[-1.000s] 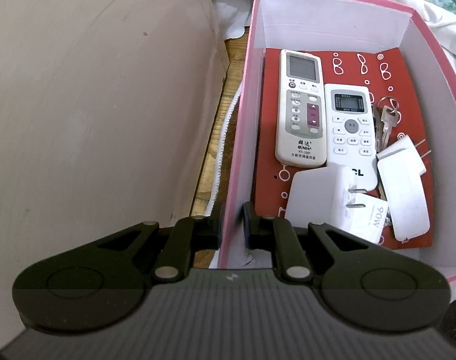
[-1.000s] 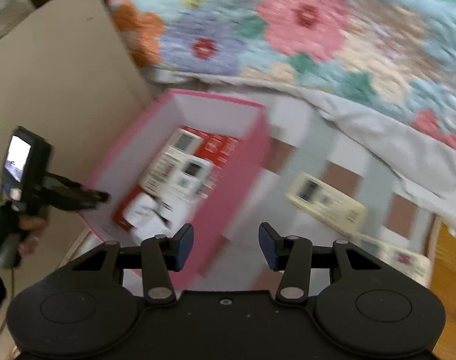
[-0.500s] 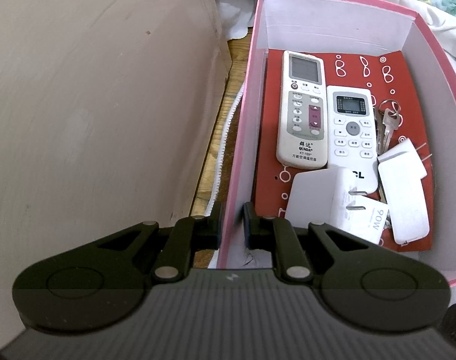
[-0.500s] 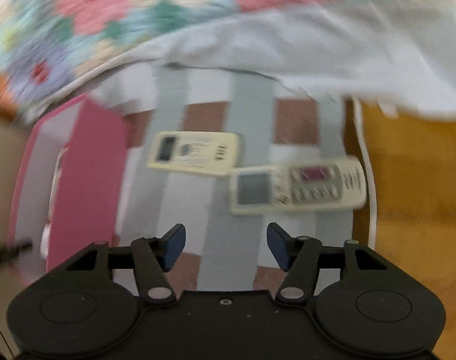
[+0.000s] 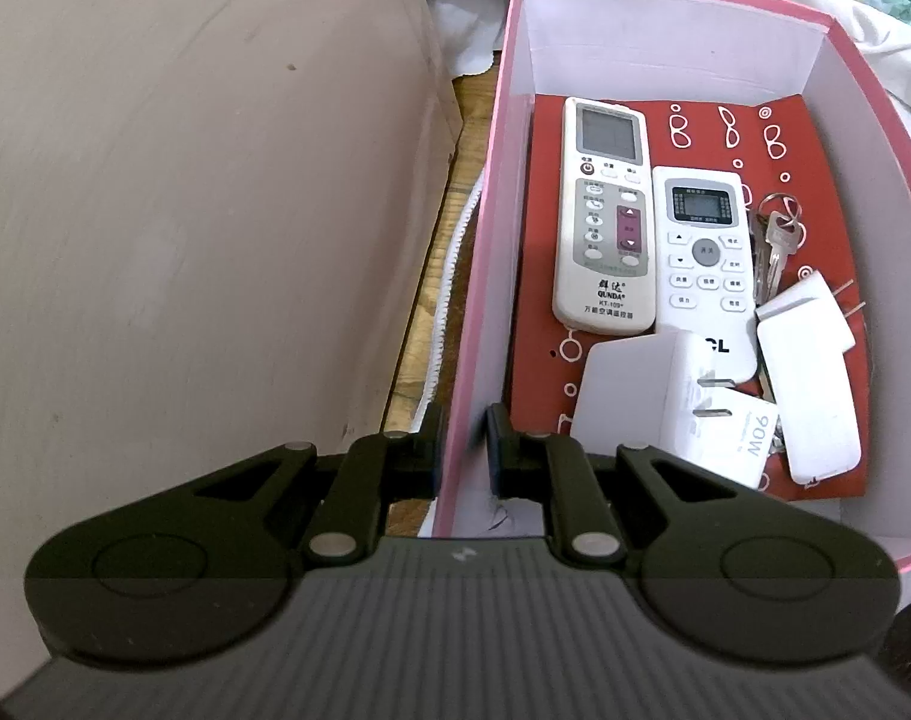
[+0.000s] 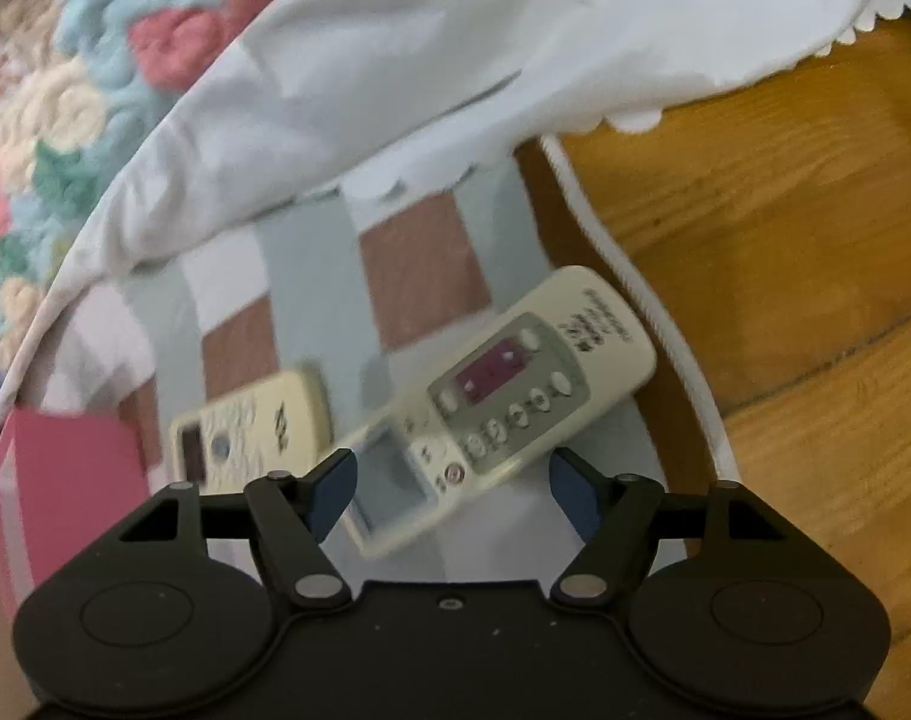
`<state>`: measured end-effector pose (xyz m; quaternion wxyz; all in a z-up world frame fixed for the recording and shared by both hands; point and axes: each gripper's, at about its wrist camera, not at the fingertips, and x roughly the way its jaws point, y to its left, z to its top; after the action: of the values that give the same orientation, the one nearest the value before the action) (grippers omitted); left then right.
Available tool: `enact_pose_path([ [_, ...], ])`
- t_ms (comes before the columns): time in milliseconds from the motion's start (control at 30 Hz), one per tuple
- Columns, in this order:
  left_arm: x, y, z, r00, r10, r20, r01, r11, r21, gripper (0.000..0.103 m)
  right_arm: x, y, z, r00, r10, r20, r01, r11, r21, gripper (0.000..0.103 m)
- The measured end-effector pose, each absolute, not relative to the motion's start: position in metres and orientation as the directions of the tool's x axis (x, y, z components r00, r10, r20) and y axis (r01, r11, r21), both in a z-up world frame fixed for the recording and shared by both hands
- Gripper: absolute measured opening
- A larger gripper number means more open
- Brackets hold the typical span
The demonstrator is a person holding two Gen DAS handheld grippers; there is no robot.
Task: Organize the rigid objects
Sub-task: 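Move the right gripper to the cream remote with purple buttons, grasp it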
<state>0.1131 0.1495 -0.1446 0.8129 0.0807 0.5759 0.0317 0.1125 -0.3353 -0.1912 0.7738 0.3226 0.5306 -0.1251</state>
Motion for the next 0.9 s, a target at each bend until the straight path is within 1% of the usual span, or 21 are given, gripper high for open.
enact_pose_path([
  [33,0.114,0.149,-0.145,0.333,0.146,-0.932,0.041,0.985,0.169,0.013,0.119,-0.334,-0.193,0.402,0.125,-0.907,0.538,0.770,0.344,0.078],
  [100,0.114,0.149,-0.145,0.331,0.146,-0.932,0.040,0.985,0.169,0.013,0.131,-0.326,-0.191,0.394,0.085,-0.915,0.511,0.807,0.295,0.085],
  [233,0.114,0.149,-0.145,0.328,0.147,-0.933,0.047,0.984,0.171,0.013,0.148,-0.301,-0.194,0.400,-0.041,-0.916,0.418,0.897,0.142,0.087],
  [300,0.114,0.148,-0.146,0.327,0.149,-0.933,0.051,0.983,0.175,0.013,0.152,-0.289,-0.198,0.412,-0.069,-0.909,0.360,0.928,0.092,0.089],
  [333,0.114,0.148,-0.146,0.327,0.149,-0.933,0.053,0.983,0.176,0.013,0.152,-0.286,-0.199,0.418,-0.089,-0.904,0.335,0.940,0.063,0.088],
  [400,0.114,0.149,-0.146,0.327,0.147,-0.934,0.050,0.984,0.172,0.013,0.150,-0.280,-0.199,0.439,-0.106,-0.892,0.287,0.958,0.027,0.076],
  [500,0.114,0.149,-0.146,0.327,0.149,-0.933,0.054,0.983,0.176,0.013,0.144,-0.274,-0.196,0.453,-0.090,-0.887,0.211,0.977,0.008,0.068],
  [667,0.114,0.149,-0.146,0.326,0.148,-0.934,0.055,0.983,0.175,0.013,0.124,-0.259,-0.193,0.417,-0.028,-0.908,0.054,0.999,-0.006,0.066],
  [767,0.114,0.148,-0.146,0.323,0.151,-0.934,0.054,0.983,0.177,0.013,0.115,-0.258,-0.193,0.400,-0.012,-0.916,0.050,0.999,0.009,0.065],
  [833,0.114,0.148,-0.146,0.320,0.151,-0.935,0.053,0.983,0.177,0.013,0.112,-0.262,-0.193,0.402,-0.009,-0.916,0.094,0.995,0.032,0.069],
  [867,0.114,0.148,-0.146,0.318,0.152,-0.936,0.054,0.983,0.178,0.013,0.114,-0.261,-0.194,0.404,-0.009,-0.915,0.106,0.994,0.037,0.075],
  [900,0.115,0.147,-0.146,0.315,0.155,-0.936,0.055,0.982,0.181,0.013,0.116,-0.258,-0.196,0.407,-0.017,-0.913,0.108,0.994,0.030,0.077],
])
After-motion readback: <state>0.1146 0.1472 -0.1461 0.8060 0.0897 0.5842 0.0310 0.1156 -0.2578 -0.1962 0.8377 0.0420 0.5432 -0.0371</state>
